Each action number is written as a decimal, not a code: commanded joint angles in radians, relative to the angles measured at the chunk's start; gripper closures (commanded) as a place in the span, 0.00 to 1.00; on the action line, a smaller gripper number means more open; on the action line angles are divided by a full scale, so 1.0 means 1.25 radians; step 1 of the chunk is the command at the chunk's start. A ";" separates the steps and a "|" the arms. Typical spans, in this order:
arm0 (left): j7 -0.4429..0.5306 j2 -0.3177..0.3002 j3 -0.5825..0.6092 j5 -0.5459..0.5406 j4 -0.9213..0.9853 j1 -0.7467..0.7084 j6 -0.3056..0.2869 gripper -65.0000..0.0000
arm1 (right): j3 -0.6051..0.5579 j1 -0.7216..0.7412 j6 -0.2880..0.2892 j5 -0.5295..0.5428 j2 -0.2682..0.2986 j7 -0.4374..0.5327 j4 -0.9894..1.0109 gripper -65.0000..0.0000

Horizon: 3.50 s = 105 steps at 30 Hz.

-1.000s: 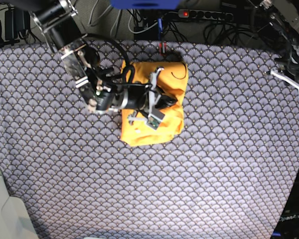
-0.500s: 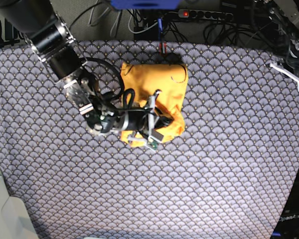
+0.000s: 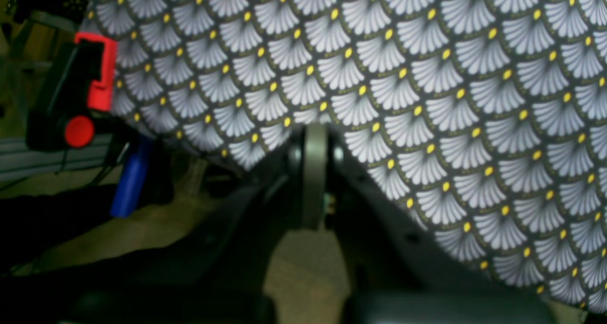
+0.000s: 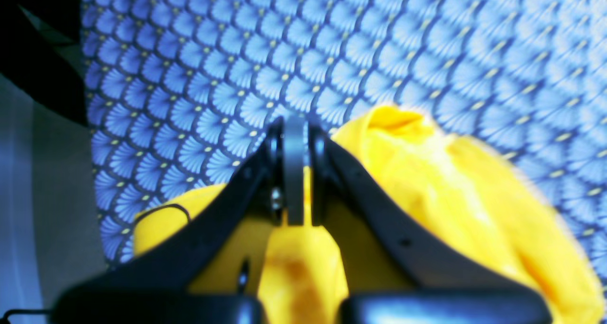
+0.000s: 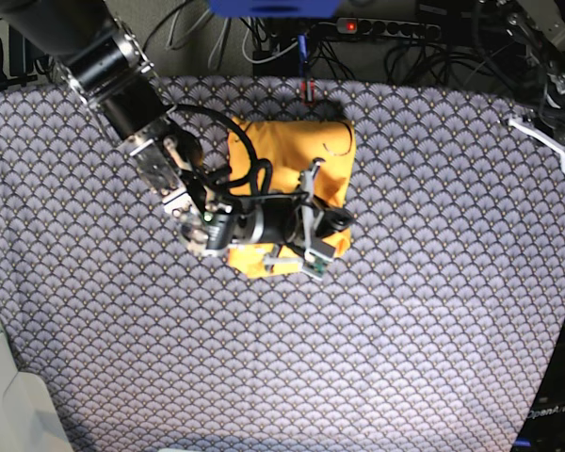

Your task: Fold the T-shirt properly

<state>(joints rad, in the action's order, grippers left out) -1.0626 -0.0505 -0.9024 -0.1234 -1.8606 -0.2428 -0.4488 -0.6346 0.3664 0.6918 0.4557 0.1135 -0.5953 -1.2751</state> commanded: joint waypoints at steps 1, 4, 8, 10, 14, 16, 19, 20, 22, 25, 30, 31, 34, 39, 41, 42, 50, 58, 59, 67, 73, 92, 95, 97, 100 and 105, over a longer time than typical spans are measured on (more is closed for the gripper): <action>0.014 -0.009 -0.004 -0.004 -0.016 0.001 0.001 1.00 | 0.005 0.036 0.005 0.015 -0.009 0.040 0.007 1.00; 0.009 -0.009 -0.004 0.000 -0.016 -0.003 0.001 1.00 | 0.005 0.062 0.005 0.015 -0.013 0.085 0.083 1.00; 0.016 -0.009 -0.004 -0.004 -0.016 -0.022 0.001 1.00 | 0.005 0.082 0.005 0.015 -0.015 0.160 0.206 1.00; 0.016 -0.009 -0.004 -0.001 -0.016 -0.022 0.001 1.00 | 0.005 0.082 0.005 0.015 -0.018 0.193 0.250 1.00; 0.016 -0.009 -0.004 -0.004 -0.016 -0.022 0.001 1.00 | 0.004 0.082 0.005 0.010 -0.030 0.218 0.298 1.00; 0.016 -0.009 -0.004 -0.004 -0.016 -0.022 0.001 1.00 | 0.004 0.082 0.005 -0.009 -0.032 0.226 0.310 1.00; 0.016 -0.009 -0.004 -0.004 -0.016 -0.022 0.001 1.00 | 0.006 0.082 0.005 -0.045 -0.032 0.228 0.305 1.00; 0.016 -0.008 -0.004 -0.004 -0.016 -0.022 0.001 1.00 | 0.006 0.082 0.005 -0.050 -0.032 0.228 0.304 1.00; 0.016 -0.008 -0.004 -0.004 -0.016 -0.022 0.001 1.00 | 0.006 0.083 0.005 -0.048 -0.032 0.228 0.296 1.00; 0.016 -0.008 -0.004 -0.004 -0.015 -0.022 0.001 1.00 | 0.006 0.077 0.005 -0.051 -0.025 0.198 0.218 1.00; 0.016 -0.008 -0.004 -0.004 -0.015 -0.022 0.001 1.00 | 0.010 0.072 0.005 -0.051 -0.010 0.079 0.044 1.00; 0.016 -0.008 -0.004 -0.004 -0.015 -0.022 0.001 1.00 | 0.011 0.070 0.005 -0.052 -0.005 0.060 0.014 1.00; 0.016 -0.008 -0.004 -0.004 -0.012 -0.022 0.001 1.00 | 0.011 0.070 0.005 -0.052 0.018 0.031 -0.040 1.00; 0.017 -0.009 -0.004 -0.004 -0.007 -0.022 0.001 1.00 | 0.039 0.077 0.005 -0.052 0.052 0.042 0.003 1.00; 0.017 -0.009 -0.004 -0.004 -0.007 -0.022 0.001 1.00 | 0.061 0.079 0.005 -0.052 0.066 0.083 0.046 1.00; 0.017 -0.009 -0.004 -0.004 -0.007 -0.022 0.001 1.00 | 0.065 0.086 0.005 -0.052 0.072 0.101 0.068 1.00; 0.017 -0.009 -0.003 -0.001 -0.012 -0.022 0.001 1.00 | 0.065 0.093 0.005 -0.052 0.085 0.257 0.283 1.00; 0.016 -0.009 0.000 0.000 -0.013 -0.022 0.001 1.00 | 0.066 0.089 0.005 -0.051 0.090 0.296 0.301 1.00; 0.016 -0.009 0.000 -0.001 -0.013 -0.022 0.001 1.00 | 0.070 0.084 0.005 -0.047 0.107 0.273 0.252 1.00; 0.016 -0.009 0.000 -0.004 -0.008 -0.015 0.001 1.00 | 0.071 -0.057 0.005 -0.042 0.171 0.044 -0.249 1.00; 0.016 -0.011 0.000 -0.004 -0.007 -0.017 0.001 1.00 | 0.112 -0.191 0.005 -0.046 0.147 0.047 -0.300 1.00; 0.016 -0.033 0.000 -0.004 -0.010 -0.021 0.001 1.00 | 0.139 -0.332 0.005 -0.041 0.170 0.239 -0.187 1.00; 0.016 -0.033 0.000 -0.003 -0.010 -0.021 0.001 1.00 | 0.141 -0.370 0.005 -0.040 0.187 0.176 -0.336 1.00; 0.016 -0.033 -0.002 -0.004 -0.010 -0.021 0.001 1.00 | 0.140 -0.385 0.005 -0.040 0.186 0.129 -0.409 1.00; 0.016 -0.033 0.000 -0.004 -0.012 -0.022 0.001 1.00 | 0.138 -0.407 0.005 -0.042 0.166 0.115 -0.445 1.00; 0.016 -0.033 -0.003 0.002 -0.010 -0.022 0.000 1.00 | 0.136 -0.403 0.005 -0.046 0.145 0.141 -0.373 1.00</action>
<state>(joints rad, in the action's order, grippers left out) -1.0592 -0.0799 -0.9016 -0.1158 -1.8549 -0.2710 -0.4488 -0.4702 -0.1478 0.6956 0.3775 0.2893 -0.4500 -1.7206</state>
